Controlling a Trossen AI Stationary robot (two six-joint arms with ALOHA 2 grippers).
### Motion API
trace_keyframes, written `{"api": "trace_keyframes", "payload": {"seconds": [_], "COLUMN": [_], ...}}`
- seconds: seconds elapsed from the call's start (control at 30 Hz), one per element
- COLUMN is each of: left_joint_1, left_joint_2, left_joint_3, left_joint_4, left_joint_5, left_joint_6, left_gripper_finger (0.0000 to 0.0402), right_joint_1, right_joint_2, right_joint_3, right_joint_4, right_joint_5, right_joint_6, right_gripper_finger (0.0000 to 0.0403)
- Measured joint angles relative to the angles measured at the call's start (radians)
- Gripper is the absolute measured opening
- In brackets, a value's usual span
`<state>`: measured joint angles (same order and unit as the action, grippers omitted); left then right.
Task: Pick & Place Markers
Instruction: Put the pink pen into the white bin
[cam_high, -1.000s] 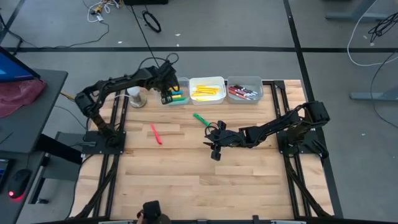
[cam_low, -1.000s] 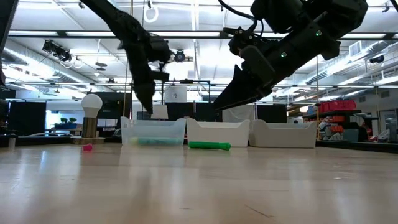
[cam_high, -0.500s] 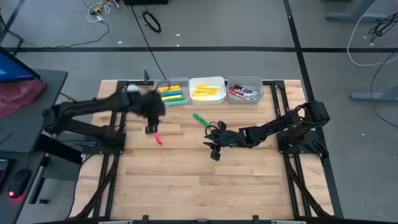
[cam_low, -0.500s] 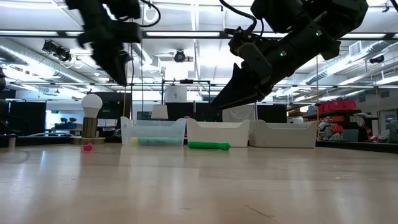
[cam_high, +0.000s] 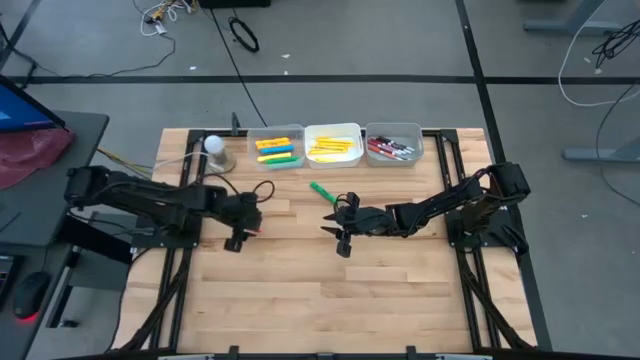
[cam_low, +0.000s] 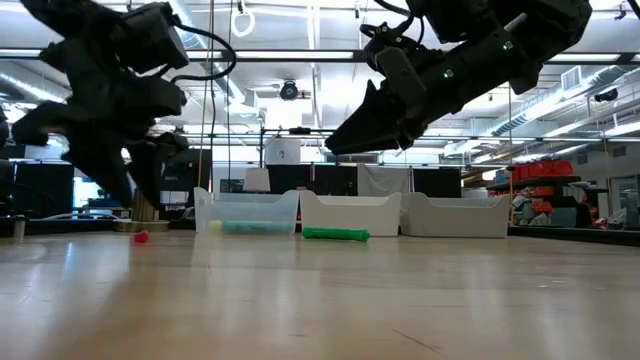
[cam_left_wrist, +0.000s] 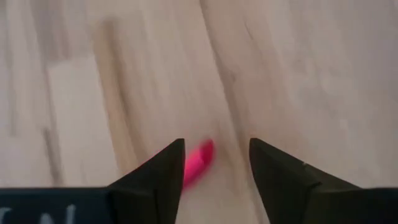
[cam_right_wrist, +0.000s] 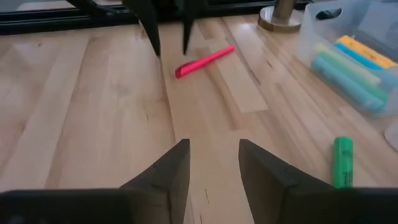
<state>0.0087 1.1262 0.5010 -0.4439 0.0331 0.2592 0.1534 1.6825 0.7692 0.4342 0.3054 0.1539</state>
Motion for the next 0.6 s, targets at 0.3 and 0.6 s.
{"api": "trace_keyframes", "payload": {"seconds": [0.3, 0.6], "left_joint_1": [0.032, 0.099], "left_joint_2": [0.097, 0.207], "left_joint_3": [-0.051, -0.042], "left_joint_4": [0.097, 0.083], "left_joint_5": [-0.03, 0.027], "left_joint_6": [0.153, 0.248], "left_gripper_finger": [0.0236, 0.016], "right_joint_1": [-0.006, -0.006], "right_joint_2": [0.0, 0.0], "right_joint_3": [0.0, 0.0], "right_joint_4": [0.01, 0.008], "right_joint_5": [0.0, 0.0], "right_joint_6": [-0.004, -0.001], "right_gripper_finger": [0.0137, 0.0137]}}
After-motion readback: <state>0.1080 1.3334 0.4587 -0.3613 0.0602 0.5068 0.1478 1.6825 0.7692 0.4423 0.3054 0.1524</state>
